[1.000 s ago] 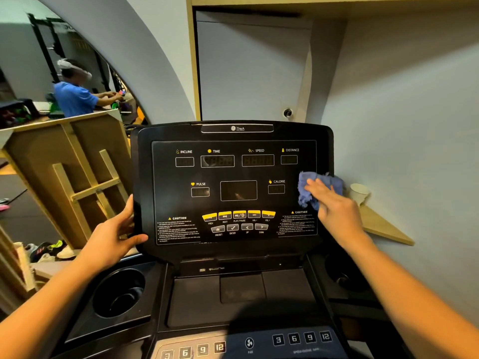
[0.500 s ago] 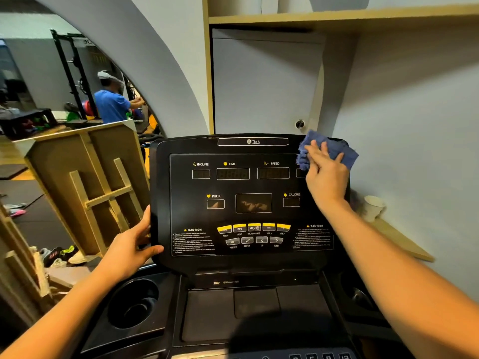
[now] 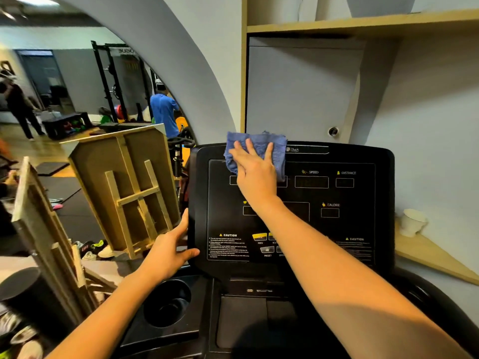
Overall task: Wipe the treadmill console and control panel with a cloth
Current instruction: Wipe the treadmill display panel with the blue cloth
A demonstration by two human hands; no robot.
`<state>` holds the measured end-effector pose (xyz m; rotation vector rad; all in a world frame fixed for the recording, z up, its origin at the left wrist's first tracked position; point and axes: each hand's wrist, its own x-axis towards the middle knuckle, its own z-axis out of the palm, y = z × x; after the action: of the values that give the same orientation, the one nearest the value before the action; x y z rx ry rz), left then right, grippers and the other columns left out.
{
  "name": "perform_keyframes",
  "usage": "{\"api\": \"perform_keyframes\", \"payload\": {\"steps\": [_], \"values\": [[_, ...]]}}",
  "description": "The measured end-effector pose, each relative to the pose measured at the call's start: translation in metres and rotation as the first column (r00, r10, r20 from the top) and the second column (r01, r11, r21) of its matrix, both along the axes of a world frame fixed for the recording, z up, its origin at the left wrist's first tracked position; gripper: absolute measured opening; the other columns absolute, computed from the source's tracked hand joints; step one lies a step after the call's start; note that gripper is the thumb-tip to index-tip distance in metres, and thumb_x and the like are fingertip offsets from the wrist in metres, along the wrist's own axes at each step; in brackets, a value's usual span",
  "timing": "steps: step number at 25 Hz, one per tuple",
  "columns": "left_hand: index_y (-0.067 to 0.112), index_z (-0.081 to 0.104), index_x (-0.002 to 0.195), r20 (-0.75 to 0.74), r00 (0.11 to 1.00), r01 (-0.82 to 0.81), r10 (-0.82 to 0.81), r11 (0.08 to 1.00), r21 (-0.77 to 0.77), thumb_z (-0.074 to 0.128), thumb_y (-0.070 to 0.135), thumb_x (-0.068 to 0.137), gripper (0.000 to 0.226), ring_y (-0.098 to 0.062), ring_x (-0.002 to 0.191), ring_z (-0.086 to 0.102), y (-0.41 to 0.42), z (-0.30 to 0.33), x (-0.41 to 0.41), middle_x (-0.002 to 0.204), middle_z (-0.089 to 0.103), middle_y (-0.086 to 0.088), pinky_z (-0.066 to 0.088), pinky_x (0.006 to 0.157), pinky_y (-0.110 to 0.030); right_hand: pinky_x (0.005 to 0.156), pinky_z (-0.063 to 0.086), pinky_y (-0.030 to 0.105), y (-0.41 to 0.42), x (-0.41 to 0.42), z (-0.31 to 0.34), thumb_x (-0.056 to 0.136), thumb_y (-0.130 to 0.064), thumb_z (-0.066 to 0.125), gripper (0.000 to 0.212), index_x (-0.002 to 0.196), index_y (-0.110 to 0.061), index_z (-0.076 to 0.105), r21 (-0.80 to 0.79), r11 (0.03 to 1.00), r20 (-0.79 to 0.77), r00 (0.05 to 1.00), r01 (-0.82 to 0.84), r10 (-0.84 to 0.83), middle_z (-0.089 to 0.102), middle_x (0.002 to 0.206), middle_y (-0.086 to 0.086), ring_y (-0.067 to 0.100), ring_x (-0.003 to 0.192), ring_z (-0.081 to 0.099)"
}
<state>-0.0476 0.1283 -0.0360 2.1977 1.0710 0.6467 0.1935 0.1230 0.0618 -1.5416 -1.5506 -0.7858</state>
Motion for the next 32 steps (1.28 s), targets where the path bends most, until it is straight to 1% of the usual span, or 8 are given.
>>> {"api": "perform_keyframes", "payload": {"steps": [4,10,16,20,23,27,29,32], "values": [[0.035,0.003,0.155,0.014,1.0,-0.002,0.002,1.0,-0.002,0.075,0.008,0.083,0.105,0.002,0.127,0.039,0.002,0.0,0.001,0.132,0.045,0.021,0.033,0.105,-0.018,0.111,0.017,0.067,0.026,-0.037,-0.009,0.081,0.001,0.066,0.039,0.117,-0.012,0.068,-0.052,0.993,0.042,0.993,-0.109,0.112,0.063,0.13,0.009,0.03,0.131,0.049],[0.036,0.004,0.155,0.007,1.0,-0.018,0.018,1.0,0.016,0.076,0.012,0.083,0.105,-0.009,0.134,0.044,0.002,-0.002,0.0,0.141,0.053,0.008,0.036,0.105,-0.022,0.113,0.01,0.061,0.028,-0.071,-0.038,0.081,-0.003,0.065,0.04,0.119,-0.015,0.065,-0.238,0.961,0.211,0.959,-0.14,0.191,0.058,0.136,0.005,0.025,0.136,0.043],[0.035,0.0,0.154,-0.032,0.998,-0.054,0.055,0.998,0.041,0.074,0.012,0.085,0.103,-0.022,0.131,0.053,-0.008,0.006,0.004,0.144,0.055,-0.004,0.042,0.104,-0.029,0.118,0.01,0.042,0.006,-0.055,-0.047,0.093,-0.039,0.058,0.071,0.151,-0.012,0.028,-0.322,0.947,0.34,0.932,-0.008,0.123,0.024,0.159,0.008,0.022,0.147,0.017],[0.028,-0.005,0.156,-0.08,0.994,-0.076,0.079,0.996,0.043,0.073,0.017,0.086,0.105,-0.023,0.128,0.056,-0.014,0.01,0.005,0.147,0.052,-0.007,0.044,0.103,-0.029,0.118,0.011,0.044,-0.008,-0.044,-0.051,0.091,-0.017,0.06,0.074,0.153,-0.017,0.02,-0.346,0.936,0.366,0.928,0.068,0.068,0.014,0.162,0.01,0.026,0.149,0.009],[0.024,-0.003,0.157,-0.122,0.987,-0.091,0.101,0.993,0.078,0.07,0.022,0.087,0.101,-0.024,0.12,0.063,-0.02,0.01,0.004,0.141,0.058,-0.007,0.048,0.098,-0.03,0.119,0.01,0.042,-0.019,-0.045,-0.051,0.09,-0.003,0.055,0.071,0.153,-0.016,0.025,-0.395,0.917,0.321,0.943,0.048,0.088,0.02,0.16,0.006,0.023,0.148,0.014],[0.02,0.007,0.157,-0.158,0.978,-0.103,0.134,0.976,0.191,0.067,0.021,0.088,0.091,-0.025,0.108,0.067,-0.037,0.016,0.007,0.129,0.066,-0.01,0.05,0.092,-0.03,0.115,0.023,0.049,-0.045,-0.039,-0.049,0.077,0.016,0.06,0.064,0.138,-0.004,0.05,-0.437,0.89,0.134,0.968,-0.134,0.212,0.045,0.147,0.015,0.031,0.14,0.035],[0.02,0.013,0.157,-0.16,0.979,-0.089,0.127,0.971,0.223,0.068,0.018,0.087,0.089,-0.025,0.108,0.067,-0.047,0.026,0.008,0.134,0.063,-0.01,0.05,0.096,-0.032,0.113,0.03,0.052,-0.068,-0.032,-0.048,0.076,0.019,0.057,0.057,0.129,-0.002,0.058,-0.423,0.885,0.002,0.977,-0.191,0.212,0.054,0.137,0.019,0.035,0.135,0.042],[0.019,0.024,0.155,-0.198,0.974,-0.051,0.108,0.961,0.273,0.07,0.022,0.086,0.084,-0.026,0.117,0.064,-0.061,0.047,0.012,0.143,0.056,-0.011,0.048,0.105,-0.039,0.104,0.039,0.046,-0.1,-0.011,-0.033,0.083,0.015,0.049,0.053,0.128,-0.011,0.06,-0.486,0.848,-0.177,0.974,-0.213,0.143,0.058,0.132,0.018,0.037,0.123,0.051]]}}
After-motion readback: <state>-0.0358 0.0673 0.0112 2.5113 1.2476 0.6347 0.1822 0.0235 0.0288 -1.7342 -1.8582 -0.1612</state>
